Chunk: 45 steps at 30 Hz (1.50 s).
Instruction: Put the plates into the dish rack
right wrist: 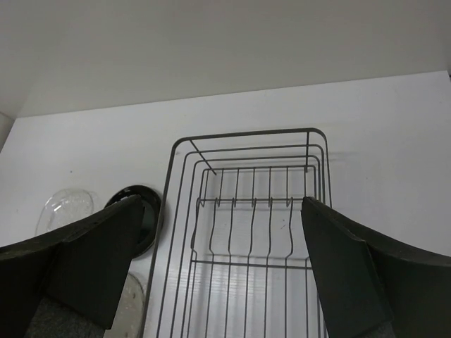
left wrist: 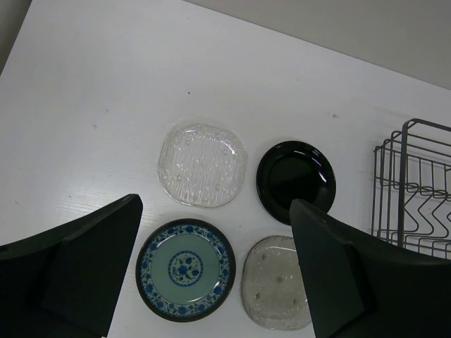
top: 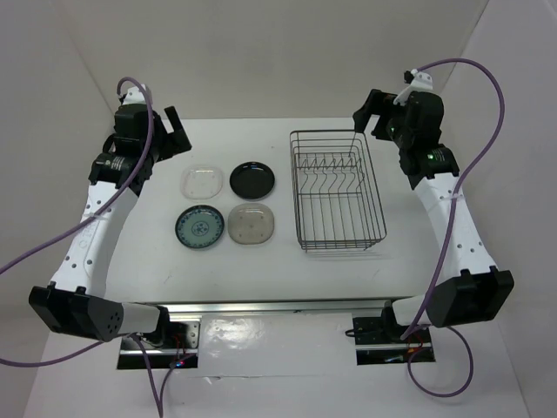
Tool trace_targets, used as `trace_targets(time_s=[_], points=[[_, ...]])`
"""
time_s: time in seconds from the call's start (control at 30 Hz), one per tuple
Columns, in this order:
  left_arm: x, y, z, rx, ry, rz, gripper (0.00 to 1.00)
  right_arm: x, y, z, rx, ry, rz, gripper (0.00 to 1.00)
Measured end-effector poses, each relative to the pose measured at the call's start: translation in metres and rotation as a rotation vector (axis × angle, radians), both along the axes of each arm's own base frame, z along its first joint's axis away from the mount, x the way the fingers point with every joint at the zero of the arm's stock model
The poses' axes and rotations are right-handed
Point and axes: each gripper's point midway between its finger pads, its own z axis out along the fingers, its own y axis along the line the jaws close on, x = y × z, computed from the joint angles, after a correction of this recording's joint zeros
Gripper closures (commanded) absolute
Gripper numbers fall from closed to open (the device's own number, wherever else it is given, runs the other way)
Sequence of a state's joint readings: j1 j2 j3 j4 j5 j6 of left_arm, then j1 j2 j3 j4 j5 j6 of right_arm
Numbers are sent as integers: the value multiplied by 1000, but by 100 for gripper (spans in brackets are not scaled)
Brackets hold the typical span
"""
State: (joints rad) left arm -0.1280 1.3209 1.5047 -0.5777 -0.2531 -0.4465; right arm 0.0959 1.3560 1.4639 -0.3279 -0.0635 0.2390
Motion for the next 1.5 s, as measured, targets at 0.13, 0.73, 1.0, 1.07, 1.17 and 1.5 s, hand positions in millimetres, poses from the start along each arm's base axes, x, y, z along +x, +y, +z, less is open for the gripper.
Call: trace_targets(time_s=[0.13, 0.73, 1.0, 1.07, 1.17, 1.5], points=[[1, 0, -2, -5, 2, 1, 0, 1, 1, 1, 5, -6, 3, 0], [43, 53, -207, 11, 508, 212, 1, 5, 109, -98, 64, 116, 331, 0], [57, 65, -244, -40, 551, 216, 12, 5, 134, -137, 46, 178, 388, 0], [61, 67, -257, -49, 568, 217, 15, 5, 139, -135, 47, 167, 399, 0], [63, 67, -273, -53, 600, 216, 17, 5, 145, -133, 44, 151, 415, 0], [71, 65, -290, -59, 625, 209, 41, -1, 150, -143, 24, 157, 425, 0]])
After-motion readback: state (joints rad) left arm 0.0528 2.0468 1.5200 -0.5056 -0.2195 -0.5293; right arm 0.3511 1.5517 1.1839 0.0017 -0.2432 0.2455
